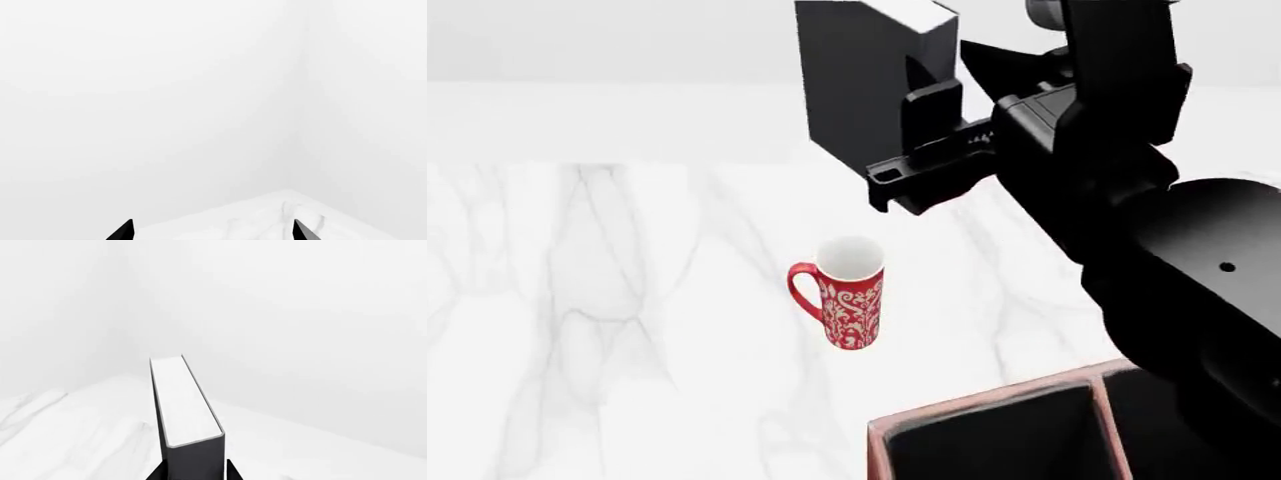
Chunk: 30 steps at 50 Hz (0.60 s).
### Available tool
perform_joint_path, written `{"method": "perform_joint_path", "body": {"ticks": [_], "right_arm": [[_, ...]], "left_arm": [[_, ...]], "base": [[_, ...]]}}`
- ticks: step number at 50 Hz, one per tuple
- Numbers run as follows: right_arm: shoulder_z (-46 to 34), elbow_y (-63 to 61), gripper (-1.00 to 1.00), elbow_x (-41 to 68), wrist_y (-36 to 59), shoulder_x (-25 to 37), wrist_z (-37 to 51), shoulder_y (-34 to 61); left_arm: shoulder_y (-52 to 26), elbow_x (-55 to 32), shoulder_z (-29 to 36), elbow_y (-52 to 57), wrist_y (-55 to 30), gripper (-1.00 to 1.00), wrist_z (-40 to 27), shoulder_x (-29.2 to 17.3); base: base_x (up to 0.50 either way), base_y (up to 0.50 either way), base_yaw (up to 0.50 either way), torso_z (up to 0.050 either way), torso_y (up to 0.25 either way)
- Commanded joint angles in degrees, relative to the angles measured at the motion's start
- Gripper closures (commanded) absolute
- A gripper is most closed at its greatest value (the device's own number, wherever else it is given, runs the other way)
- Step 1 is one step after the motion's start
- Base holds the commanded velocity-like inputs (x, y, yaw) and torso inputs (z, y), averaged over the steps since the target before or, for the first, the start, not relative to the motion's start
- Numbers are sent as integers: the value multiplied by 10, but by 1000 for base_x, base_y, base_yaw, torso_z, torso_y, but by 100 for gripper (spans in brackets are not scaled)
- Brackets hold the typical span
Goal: Pick up the book and place it in the right compartment of the caddy.
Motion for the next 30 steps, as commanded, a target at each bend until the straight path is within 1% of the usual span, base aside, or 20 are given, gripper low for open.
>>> {"method": "perform_joint_path", "body": {"ticks": [1, 13, 22, 26, 29, 30], "right_arm": [[72, -15, 100, -6, -3, 55, 41, -25], [133, -34, 100, 4, -7, 113, 81, -82], [166, -39, 100, 5, -13, 138, 106, -118], [195, -43, 100, 19, -13, 150, 120, -135], [207, -46, 100, 17, -15, 162, 127, -148], [202, -52, 100, -1, -21, 169, 132, -154]], "left_arm": [[1, -1, 0, -2, 3, -100, -1, 1], [4, -1, 0, -7, 11, -100, 0, 4], [7, -2, -3, -12, 16, -100, 2, 5], [9, -2, -6, -15, 20, -100, 3, 6], [11, -2, -5, -17, 23, -100, 3, 8], [11, -2, -6, -17, 23, -100, 3, 8]], "base": [[0, 0, 0, 0, 0], [0, 0, 0, 0, 2], [0, 0, 0, 0, 1], [0, 0, 0, 0, 0], [0, 0, 0, 0, 4], [0, 0, 0, 0, 0]]}}
